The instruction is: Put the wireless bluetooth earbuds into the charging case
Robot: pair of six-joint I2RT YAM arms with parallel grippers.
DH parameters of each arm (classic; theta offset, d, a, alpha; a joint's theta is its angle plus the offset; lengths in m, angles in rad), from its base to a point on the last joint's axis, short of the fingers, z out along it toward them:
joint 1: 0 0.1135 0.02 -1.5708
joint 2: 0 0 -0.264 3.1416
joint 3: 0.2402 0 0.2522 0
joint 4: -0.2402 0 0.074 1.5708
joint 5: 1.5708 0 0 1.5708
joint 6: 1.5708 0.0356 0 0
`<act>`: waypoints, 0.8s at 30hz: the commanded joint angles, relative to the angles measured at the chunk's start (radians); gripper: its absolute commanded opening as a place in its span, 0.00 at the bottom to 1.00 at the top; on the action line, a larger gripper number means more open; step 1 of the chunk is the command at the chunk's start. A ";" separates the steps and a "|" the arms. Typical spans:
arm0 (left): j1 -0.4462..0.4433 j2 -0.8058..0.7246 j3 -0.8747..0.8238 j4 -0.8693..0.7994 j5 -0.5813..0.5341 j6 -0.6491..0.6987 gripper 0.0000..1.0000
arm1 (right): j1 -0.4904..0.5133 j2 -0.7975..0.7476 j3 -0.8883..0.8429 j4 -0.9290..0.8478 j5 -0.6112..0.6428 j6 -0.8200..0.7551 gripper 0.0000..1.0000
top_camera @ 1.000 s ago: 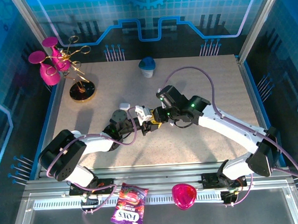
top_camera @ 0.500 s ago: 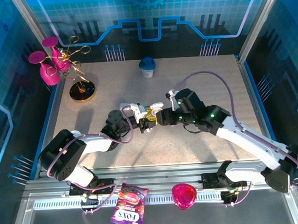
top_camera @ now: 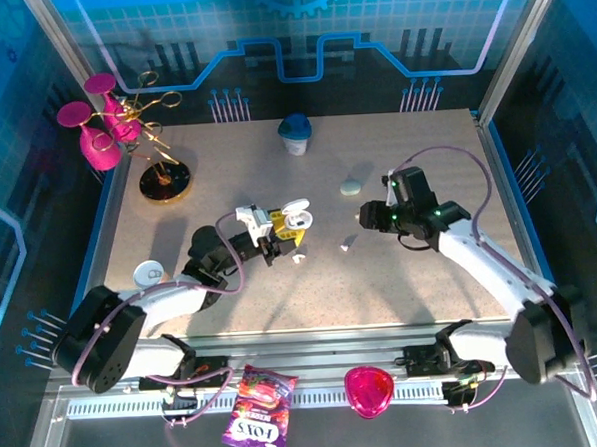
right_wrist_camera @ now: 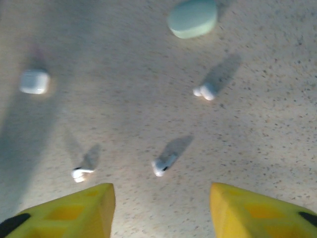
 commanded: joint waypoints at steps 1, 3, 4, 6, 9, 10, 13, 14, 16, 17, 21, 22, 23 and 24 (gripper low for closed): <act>0.004 -0.062 -0.018 -0.060 0.034 0.001 0.24 | -0.044 0.121 0.024 0.063 0.002 -0.021 0.46; 0.002 -0.085 -0.017 -0.090 0.033 0.012 0.24 | -0.059 0.210 0.061 0.073 0.002 -0.025 0.42; 0.001 -0.095 -0.017 -0.100 0.033 0.016 0.24 | -0.062 0.261 0.085 0.076 0.003 -0.029 0.41; 0.000 -0.108 -0.018 -0.121 0.031 0.024 0.24 | -0.062 0.341 0.131 0.084 0.003 -0.036 0.38; -0.002 -0.118 -0.019 -0.140 0.029 0.031 0.24 | -0.062 0.442 0.198 0.099 -0.017 -0.047 0.37; -0.001 -0.120 -0.019 -0.144 0.029 0.030 0.24 | -0.062 0.475 0.222 0.098 -0.021 -0.053 0.38; -0.002 -0.125 -0.015 -0.160 0.033 0.024 0.24 | -0.059 0.558 0.294 0.083 -0.021 -0.074 0.39; -0.003 -0.127 -0.015 -0.162 0.034 0.022 0.24 | -0.061 0.586 0.320 0.076 -0.022 -0.080 0.39; -0.004 -0.129 -0.014 -0.162 0.034 0.021 0.24 | -0.058 0.632 0.362 0.062 -0.028 -0.094 0.41; -0.004 -0.129 -0.015 -0.164 0.035 0.020 0.24 | -0.055 0.655 0.384 0.051 -0.033 -0.102 0.42; -0.003 -0.128 -0.014 -0.164 0.034 0.019 0.24 | -0.041 0.732 0.455 0.013 -0.047 -0.132 0.43; -0.004 -0.128 -0.013 -0.164 0.034 0.020 0.24 | -0.038 0.750 0.472 0.000 -0.051 -0.139 0.44; -0.003 -0.125 -0.012 -0.164 0.035 0.020 0.24 | -0.036 0.766 0.484 -0.010 -0.053 -0.146 0.44; -0.004 -0.126 -0.013 -0.164 0.035 0.020 0.24 | -0.033 0.777 0.494 -0.018 -0.055 -0.151 0.44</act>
